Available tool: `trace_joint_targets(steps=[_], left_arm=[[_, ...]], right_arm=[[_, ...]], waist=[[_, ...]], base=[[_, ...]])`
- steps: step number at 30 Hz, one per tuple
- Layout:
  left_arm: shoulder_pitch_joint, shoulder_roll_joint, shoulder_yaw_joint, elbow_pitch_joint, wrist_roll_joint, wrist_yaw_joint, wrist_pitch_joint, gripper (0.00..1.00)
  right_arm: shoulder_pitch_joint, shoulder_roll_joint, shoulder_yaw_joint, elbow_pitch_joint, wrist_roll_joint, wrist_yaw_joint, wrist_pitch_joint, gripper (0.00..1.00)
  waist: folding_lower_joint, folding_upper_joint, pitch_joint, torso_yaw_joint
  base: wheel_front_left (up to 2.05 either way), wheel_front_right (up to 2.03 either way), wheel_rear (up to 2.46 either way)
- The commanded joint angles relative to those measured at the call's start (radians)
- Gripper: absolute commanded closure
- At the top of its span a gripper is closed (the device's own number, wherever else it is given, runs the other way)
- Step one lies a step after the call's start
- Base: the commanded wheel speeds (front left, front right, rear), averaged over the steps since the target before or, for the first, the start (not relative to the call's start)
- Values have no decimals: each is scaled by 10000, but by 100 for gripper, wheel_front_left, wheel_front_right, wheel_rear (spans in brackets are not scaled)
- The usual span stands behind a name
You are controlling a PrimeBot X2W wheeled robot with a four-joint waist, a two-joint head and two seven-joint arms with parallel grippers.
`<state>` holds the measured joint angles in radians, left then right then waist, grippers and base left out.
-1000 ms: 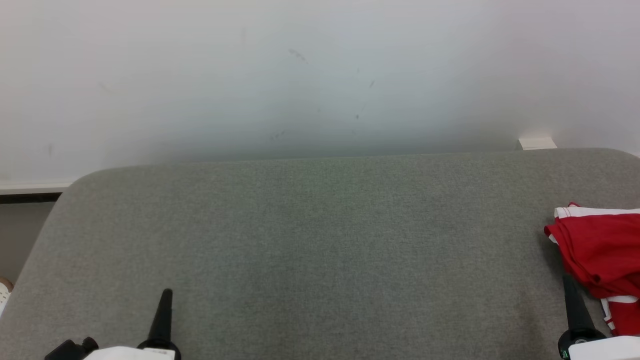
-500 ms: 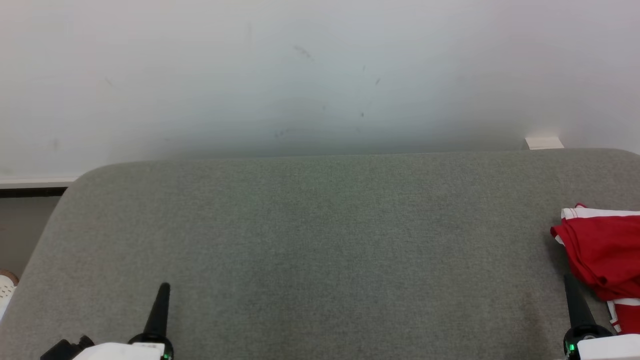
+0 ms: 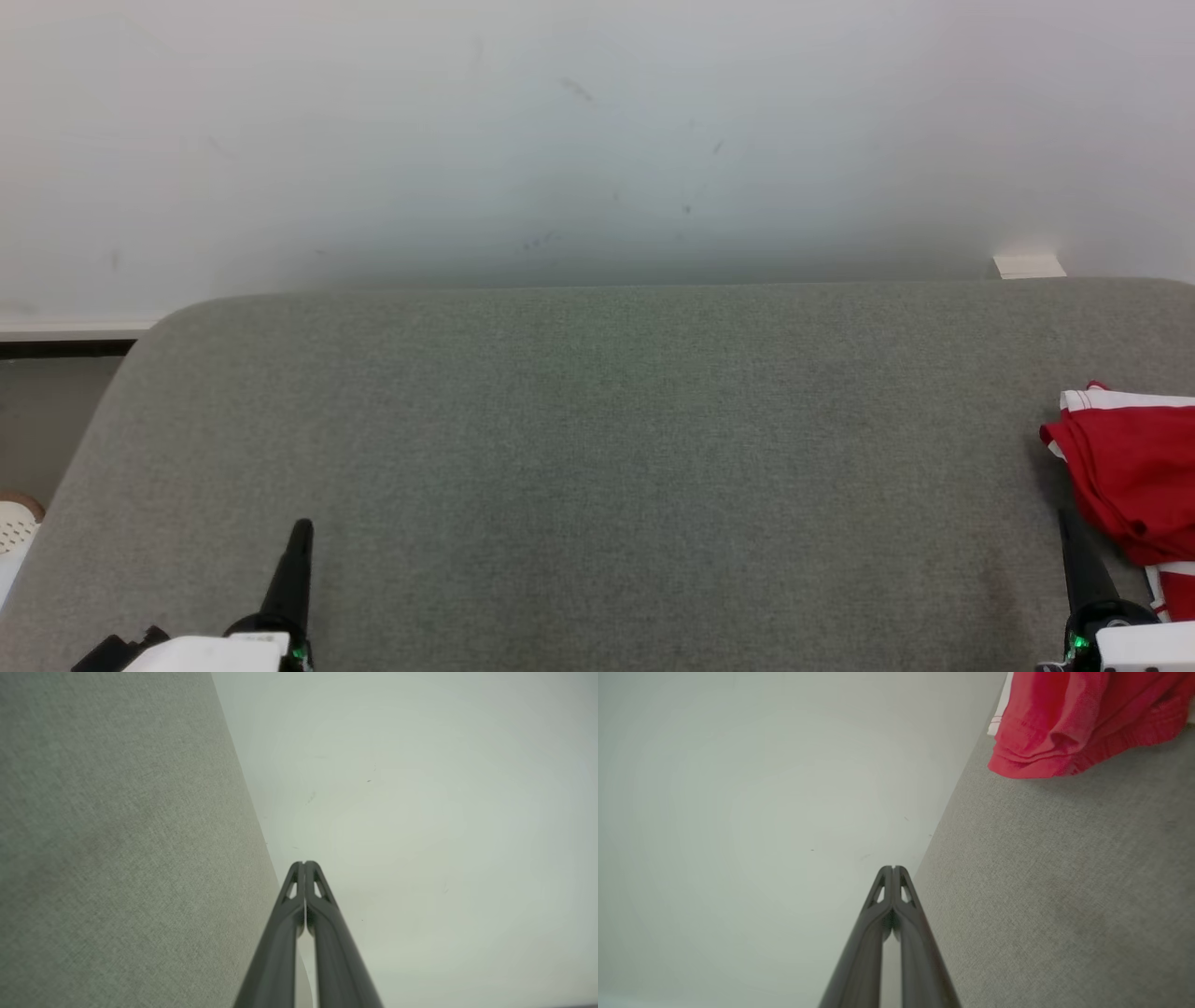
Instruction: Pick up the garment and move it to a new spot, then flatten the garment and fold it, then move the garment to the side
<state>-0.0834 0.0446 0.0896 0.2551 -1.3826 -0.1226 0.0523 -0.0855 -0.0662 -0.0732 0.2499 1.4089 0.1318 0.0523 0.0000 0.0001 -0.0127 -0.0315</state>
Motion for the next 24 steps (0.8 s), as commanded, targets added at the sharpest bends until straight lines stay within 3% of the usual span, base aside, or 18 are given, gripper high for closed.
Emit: trace_joint_targets(steps=[1, 24], left_arm=[[-151, 77, 65, -67, -251, -49, 90, 100], [-268, 85, 221, -103, -1852, -109, 521, 100]], right_arm=[[-202, -10, -89, -98, 253, -16, 96, 100], [-255, 133, -358, -83, 1607, -19, 510, 100]], waist=[[0, -1, 10, 20], [0, -1, 117, 232]], base=[[0, 0, 0], [0, 0, 0]])
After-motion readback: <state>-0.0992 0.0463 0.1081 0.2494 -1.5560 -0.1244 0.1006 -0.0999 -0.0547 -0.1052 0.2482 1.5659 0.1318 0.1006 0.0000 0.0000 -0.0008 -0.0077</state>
